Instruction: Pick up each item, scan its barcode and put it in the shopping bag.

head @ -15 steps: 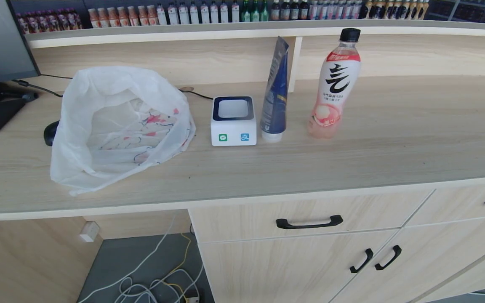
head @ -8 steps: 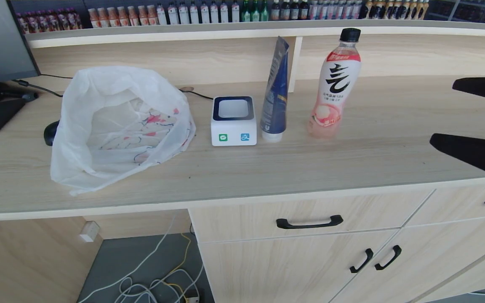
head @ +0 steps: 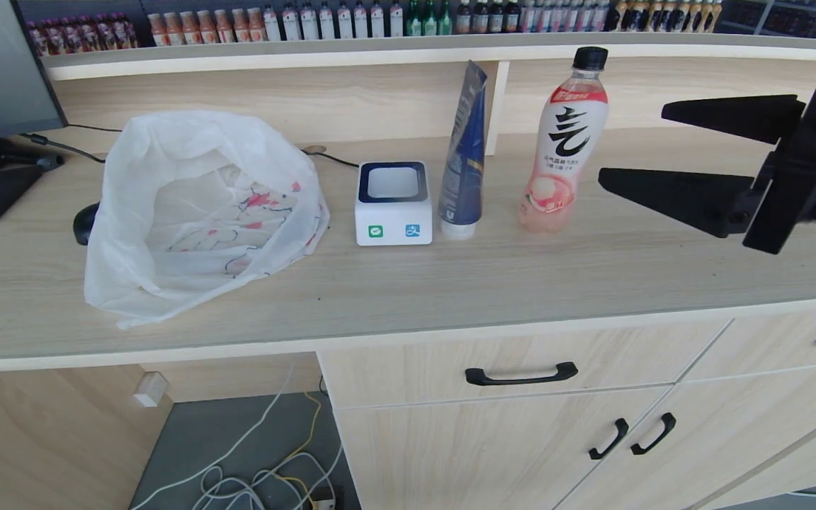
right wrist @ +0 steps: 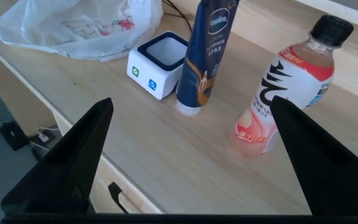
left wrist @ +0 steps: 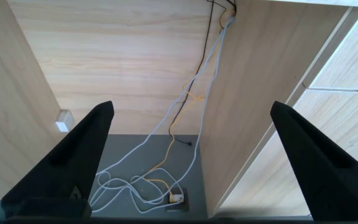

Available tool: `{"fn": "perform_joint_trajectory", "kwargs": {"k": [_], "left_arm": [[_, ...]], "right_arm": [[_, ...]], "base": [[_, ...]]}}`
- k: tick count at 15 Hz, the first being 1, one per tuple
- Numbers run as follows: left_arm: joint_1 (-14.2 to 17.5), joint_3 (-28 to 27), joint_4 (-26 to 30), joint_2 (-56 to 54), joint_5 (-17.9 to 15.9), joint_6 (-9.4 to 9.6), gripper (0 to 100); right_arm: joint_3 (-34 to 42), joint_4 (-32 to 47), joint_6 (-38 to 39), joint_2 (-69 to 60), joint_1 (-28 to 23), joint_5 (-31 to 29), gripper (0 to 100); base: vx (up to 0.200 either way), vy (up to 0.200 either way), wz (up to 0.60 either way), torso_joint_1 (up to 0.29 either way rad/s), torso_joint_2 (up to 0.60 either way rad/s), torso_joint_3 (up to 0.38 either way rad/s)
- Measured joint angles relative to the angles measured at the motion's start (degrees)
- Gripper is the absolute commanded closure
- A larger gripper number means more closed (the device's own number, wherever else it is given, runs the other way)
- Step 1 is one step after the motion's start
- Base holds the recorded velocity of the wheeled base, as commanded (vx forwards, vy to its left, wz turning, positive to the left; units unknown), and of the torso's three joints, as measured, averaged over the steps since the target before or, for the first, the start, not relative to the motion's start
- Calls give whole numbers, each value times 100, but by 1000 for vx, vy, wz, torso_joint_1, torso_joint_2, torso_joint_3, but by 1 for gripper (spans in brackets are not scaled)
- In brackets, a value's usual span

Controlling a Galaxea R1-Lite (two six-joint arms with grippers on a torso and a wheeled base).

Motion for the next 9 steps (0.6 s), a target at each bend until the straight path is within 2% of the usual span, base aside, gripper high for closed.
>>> {"fn": "perform_joint_trajectory", "kwargs": {"k": [3, 6, 9], "left_arm": [[0, 0, 0, 0, 2, 0, 0], [0, 0, 0, 0, 0, -2, 0], [0, 0, 0, 0, 2, -2, 0]], "right_arm": [[-41, -492, 140, 321, 156, -340, 0], [-173, -1245, 567, 736, 518, -1048, 0], [-315, -1697, 663, 1111, 636, -1636, 0]], "base": [[0, 0, 0, 0, 0, 0], [0, 0, 0, 0, 0, 0], [0, 0, 0, 0, 0, 0]]}}
